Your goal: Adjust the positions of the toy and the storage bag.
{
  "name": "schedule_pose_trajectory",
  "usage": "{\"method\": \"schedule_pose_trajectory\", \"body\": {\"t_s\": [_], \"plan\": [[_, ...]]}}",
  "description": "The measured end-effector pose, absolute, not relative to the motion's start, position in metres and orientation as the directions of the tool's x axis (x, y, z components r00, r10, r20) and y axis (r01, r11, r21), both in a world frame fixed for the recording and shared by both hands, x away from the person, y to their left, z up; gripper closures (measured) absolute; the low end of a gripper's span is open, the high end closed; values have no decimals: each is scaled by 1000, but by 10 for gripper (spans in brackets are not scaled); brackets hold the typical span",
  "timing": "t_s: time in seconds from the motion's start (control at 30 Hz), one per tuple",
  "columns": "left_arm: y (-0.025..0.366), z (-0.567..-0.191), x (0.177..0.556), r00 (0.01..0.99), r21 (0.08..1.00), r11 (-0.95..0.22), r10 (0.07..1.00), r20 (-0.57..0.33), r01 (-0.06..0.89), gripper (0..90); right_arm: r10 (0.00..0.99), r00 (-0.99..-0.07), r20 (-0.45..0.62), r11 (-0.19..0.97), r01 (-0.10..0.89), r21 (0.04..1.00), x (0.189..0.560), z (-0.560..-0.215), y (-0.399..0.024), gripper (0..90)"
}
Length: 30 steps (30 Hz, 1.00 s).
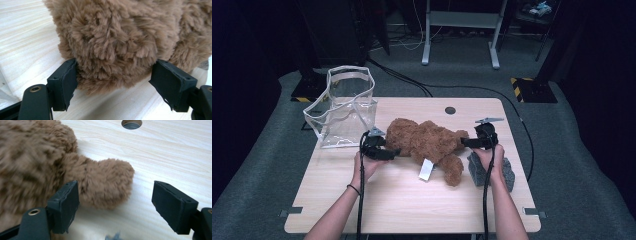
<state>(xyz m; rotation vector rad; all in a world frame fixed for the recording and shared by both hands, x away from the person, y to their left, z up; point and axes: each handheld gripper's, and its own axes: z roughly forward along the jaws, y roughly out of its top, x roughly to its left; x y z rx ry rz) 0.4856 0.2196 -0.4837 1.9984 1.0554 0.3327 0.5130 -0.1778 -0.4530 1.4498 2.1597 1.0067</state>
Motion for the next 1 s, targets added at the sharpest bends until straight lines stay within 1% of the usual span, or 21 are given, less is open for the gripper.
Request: {"method": "schedule_pose_trajectory", "body": {"t_s": [0.2, 0.27, 0.3, 0.33, 0.4, 0.5, 0.57, 0.67, 0.73, 0.8, 0.87, 0.93, 1.0], "plan": [[217, -487, 488, 618, 771, -322, 778, -116, 550, 233, 912, -391, 128, 205, 702, 682, 534, -461, -163, 209], [217, -488, 489, 617, 776, -317, 779, -116, 545, 261, 912, -389, 133, 208, 716, 666, 539, -466, -160, 240], [217, -488, 489, 617, 779, -310, 777, -123, 545, 287, 911, -388, 139, 208, 724, 658, 541, -469, -158, 263], [217, -488, 488, 621, 783, -315, 776, -113, 536, 323, 912, -387, 138, 213, 731, 648, 543, -471, -157, 332], [218, -488, 488, 622, 791, -307, 774, -116, 529, 429, 909, -394, 139, 225, 742, 632, 546, -475, -156, 385], [220, -488, 489, 634, 793, -318, 766, -108, 519, 539, 911, -393, 124, 234, 741, 629, 547, -477, -153, 480], [220, -489, 490, 635, 798, -312, 764, -111, 516, 601, 906, -404, 128, 242, 741, 626, 548, -478, -152, 539], [220, -490, 491, 638, 799, -309, 761, -117, 516, 687, 900, -420, 116, 261, 733, 628, 548, -481, -149, 651], [219, -490, 491, 639, 803, -315, 762, -103, 505, 730, 896, -431, 104, 272, 720, 638, 547, -482, -147, 713], [219, -489, 491, 637, 809, -309, 765, -102, 500, 756, 897, -431, 96, 274, 714, 644, 545, -481, -144, 753], [220, -487, 492, 643, 808, -319, 760, -94, 496, 776, 896, -434, 91, 274, 704, 656, 543, -481, -145, 773], [220, -486, 491, 642, 811, -315, 761, -95, 493, 783, 898, -427, 108, 251, 698, 670, 540, -479, -146, 784], [221, -484, 491, 642, 813, -314, 761, -93, 490, 788, 891, -440, 114, 259, 697, 669, 535, -477, -148, 791]]}}
